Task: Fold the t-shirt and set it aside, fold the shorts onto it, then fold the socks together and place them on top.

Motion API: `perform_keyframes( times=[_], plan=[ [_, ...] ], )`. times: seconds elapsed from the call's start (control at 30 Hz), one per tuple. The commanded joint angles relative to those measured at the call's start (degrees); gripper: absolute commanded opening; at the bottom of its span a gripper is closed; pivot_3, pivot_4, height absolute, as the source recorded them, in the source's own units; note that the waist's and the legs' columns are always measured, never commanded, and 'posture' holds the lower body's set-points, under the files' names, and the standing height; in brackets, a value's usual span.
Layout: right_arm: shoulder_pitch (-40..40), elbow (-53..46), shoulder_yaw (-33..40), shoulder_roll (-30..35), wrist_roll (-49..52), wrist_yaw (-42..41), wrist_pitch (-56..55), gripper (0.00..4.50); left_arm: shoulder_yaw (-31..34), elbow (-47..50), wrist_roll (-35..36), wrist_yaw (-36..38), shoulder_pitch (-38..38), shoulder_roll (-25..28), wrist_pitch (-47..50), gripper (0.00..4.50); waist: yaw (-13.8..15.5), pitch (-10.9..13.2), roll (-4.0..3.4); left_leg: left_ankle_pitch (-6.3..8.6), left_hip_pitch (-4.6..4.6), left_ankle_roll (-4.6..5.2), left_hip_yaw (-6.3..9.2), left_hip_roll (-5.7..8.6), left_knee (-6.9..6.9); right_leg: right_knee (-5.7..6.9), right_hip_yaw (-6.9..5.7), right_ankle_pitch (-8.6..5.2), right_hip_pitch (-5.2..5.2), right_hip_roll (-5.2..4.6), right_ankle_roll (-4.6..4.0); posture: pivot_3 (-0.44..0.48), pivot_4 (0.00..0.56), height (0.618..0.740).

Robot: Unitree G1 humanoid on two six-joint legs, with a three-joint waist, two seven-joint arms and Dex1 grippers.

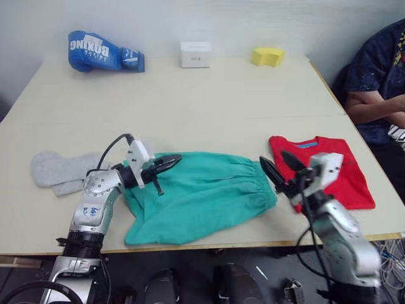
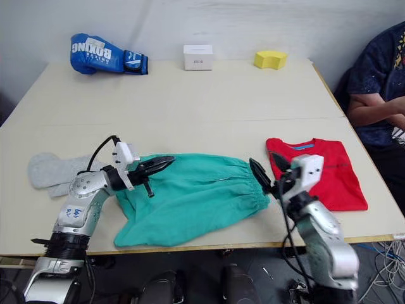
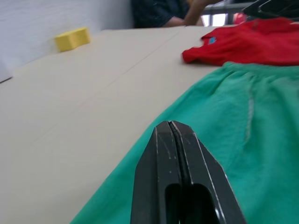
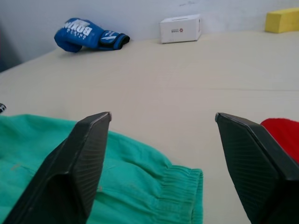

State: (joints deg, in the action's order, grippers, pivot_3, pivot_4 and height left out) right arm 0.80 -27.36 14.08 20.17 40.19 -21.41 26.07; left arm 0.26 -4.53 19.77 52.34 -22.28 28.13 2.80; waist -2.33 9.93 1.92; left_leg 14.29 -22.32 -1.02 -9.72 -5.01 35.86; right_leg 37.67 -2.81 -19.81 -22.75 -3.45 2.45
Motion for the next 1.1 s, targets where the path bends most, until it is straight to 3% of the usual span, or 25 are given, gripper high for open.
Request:
perform_keyframes(
  times=[0.03, 0.1, 0.17, 0.27, 0.37, 0.6, 0.8, 0.97, 1.1],
  plan=[
    [5.3, -9.2, 7.9, 2.7, 24.2, 10.4, 9.5, 4.46, -2.9, 3.3, 1.7, 4.8, -0.8, 0.3, 1.9, 0.00, 0.4, 0.0, 0.00, 0.01, 0.00, 0.02, 0.00, 0.01, 0.01, -0.01, 0.01, -0.01, 0.00, 0.00, 0.01, 0.000, 0.150, 0.740],
    [10.9, -11.8, 11.1, 5.5, 42.9, 16.5, 11.3, 4.46, -4.9, 3.0, 0.6, 6.4, -1.3, -0.5, 1.5, 0.00, 0.7, 0.0, 0.00, 0.06, 0.00, 0.09, 0.01, 0.00, 0.00, -0.04, 0.02, -0.02, 0.02, 0.01, 0.01, 0.000, 0.150, 0.740],
    [15.5, -13.4, 12.2, 7.6, 53.7, 21.9, 10.6, 4.46, -6.3, 1.6, -0.5, 6.3, -1.9, -2.2, 0.7, 0.00, 0.7, 0.0, 0.00, 0.23, 0.01, 0.39, 0.02, 0.00, 0.00, -0.05, 0.03, -0.02, 0.04, 0.00, 0.00, 0.000, 0.150, 0.740],
    [21.2, -14.1, 11.8, 11.7, 61.5, 27.2, 11.2, 4.46, -8.2, -0.1, -3.0, 5.4, -1.7, -3.6, -0.2, 0.00, 0.6, 0.0, 0.01, 0.24, 0.04, 0.49, 0.11, 0.04, 0.09, -0.09, 0.04, 0.00, 0.15, 0.02, 0.04, 0.000, 0.150, 0.740],
    [24.3, -13.6, 7.9, 10.5, 67.5, 32.8, 9.1, 4.46, -9.9, -3.7, -7.5, 2.0, -1.2, -4.9, -2.0, 0.00, 0.4, 0.0, 0.04, 0.21, 0.03, 0.55, 0.15, 0.05, 0.10, -0.17, 0.07, 0.03, 0.16, 0.04, 0.09, 0.000, 0.150, 0.740],
    [20.9, -10.1, -2.3, 8.6, 64.5, 39.4, 8.7, 4.46, -12.0, -5.4, -10.4, 1.9, 2.6, -4.0, -0.3, 0.00, 0.5, 0.1, 0.05, 0.22, -0.07, 0.54, 0.35, 0.08, 0.06, -0.25, 0.08, 0.04, 0.10, 0.10, 0.14, 0.000, 0.150, 0.740],
    [16.5, -5.5, -5.8, 7.5, 62.5, 42.6, 8.7, 4.46, -11.3, -4.3, -10.2, 0.8, 2.9, -4.2, 0.1, 0.00, 0.7, 0.1, 0.04, 0.26, -0.07, 0.52, 0.39, 0.11, 0.01, -0.28, 0.05, 0.04, 0.11, 0.07, 0.14, 0.000, 0.150, 0.740],
    [17.9, -8.8, -8.0, 5.0, 65.8, 49.2, 5.9, 4.46, -11.3, -3.6, -10.2, 1.1, 2.8, -3.8, 0.2, 0.00, 0.7, 0.1, 0.05, 0.26, -0.05, 0.52, 0.41, 0.10, -0.01, -0.27, 0.04, 0.04, 0.12, 0.07, 0.14, 0.000, 0.150, 0.740],
    [18.2, -8.4, -9.0, 4.9, 65.3, 49.0, 6.1, 4.46, -11.1, -3.7, -10.2, 1.1, 2.9, -3.8, 0.0, 0.00, 0.6, 0.0, 0.06, 0.26, -0.06, 0.51, 0.46, 0.10, -0.09, -0.31, 0.03, 0.01, 0.12, 0.08, 0.16, 0.000, 0.150, 0.740]
  ],
)
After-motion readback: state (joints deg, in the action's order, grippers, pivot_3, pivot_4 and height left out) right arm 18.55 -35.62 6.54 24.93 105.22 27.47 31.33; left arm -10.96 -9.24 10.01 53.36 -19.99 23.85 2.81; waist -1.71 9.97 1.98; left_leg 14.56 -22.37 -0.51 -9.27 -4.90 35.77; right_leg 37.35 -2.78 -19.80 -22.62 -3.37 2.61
